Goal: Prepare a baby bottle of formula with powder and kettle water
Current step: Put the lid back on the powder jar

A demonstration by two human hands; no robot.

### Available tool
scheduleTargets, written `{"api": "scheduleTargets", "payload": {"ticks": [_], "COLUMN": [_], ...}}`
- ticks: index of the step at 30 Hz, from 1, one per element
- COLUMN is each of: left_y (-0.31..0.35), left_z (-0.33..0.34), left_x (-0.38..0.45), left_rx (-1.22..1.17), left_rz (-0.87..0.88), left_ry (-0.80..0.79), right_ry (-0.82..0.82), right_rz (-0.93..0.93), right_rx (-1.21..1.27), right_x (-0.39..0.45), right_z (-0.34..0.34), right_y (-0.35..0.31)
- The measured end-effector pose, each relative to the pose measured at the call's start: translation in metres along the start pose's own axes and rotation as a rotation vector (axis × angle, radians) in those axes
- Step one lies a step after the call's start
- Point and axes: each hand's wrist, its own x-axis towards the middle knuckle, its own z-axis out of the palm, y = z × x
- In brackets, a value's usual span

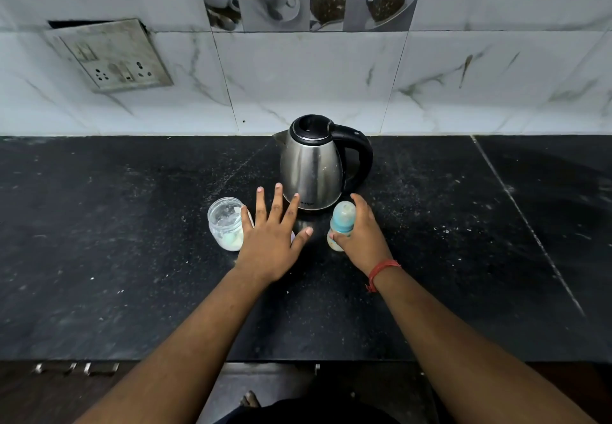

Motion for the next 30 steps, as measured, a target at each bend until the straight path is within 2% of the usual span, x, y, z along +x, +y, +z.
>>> {"api": "scheduleTargets", "payload": {"ticks": [4, 7, 10, 13, 16, 18, 24, 27, 30], "left_y": [-0.002, -0.007, -0.016, -0.03, -0.049, -0.063, -0.108, -0.128, -0.142], "left_z": [-0.001, -0.004, -0.01, -0.02, -0.033, -0.042, -0.055, -0.045, -0.029], "left_x": [0.0, 0.003, 0.006, 0.01, 0.013, 0.012, 0.002, -0.007, -0.015], "left_rx": [-0.006, -0.008, 0.005, 0.009, -0.014, -0.051, -0.207, -0.402, -0.616], "left_rz": [-0.005, -0.001, -0.002, -0.02, -0.06, -0.09, -0.174, -0.232, -0.286], "left_ry": [0.004, 0.017, 0.055, 0.087, 0.113, 0.139, 0.165, 0.118, 0.043], "right_ry": [-0.012, 0.121, 0.291, 0.336, 0.267, 0.181, -0.258, -0.352, -0.381], "right_rz": [0.001, -0.064, -0.227, -0.413, -0.548, -0.562, -0.358, -0.285, -0.234], "right_rx": [0.021, 0.02, -0.063, -0.151, -0.181, -0.204, -0.413, -0.53, -0.62], "right_x": [-0.002, -0.005, -0.007, -0.005, -0.002, -0.003, 0.002, 0.004, 0.007], "right_z": [-0.005, -0.012, -0.018, -0.017, -0.001, 0.016, 0.072, 0.095, 0.11], "right_y": [0.0, -0.008, -0.024, -0.048, -0.072, -0.083, -0.081, -0.074, -0.071]}}
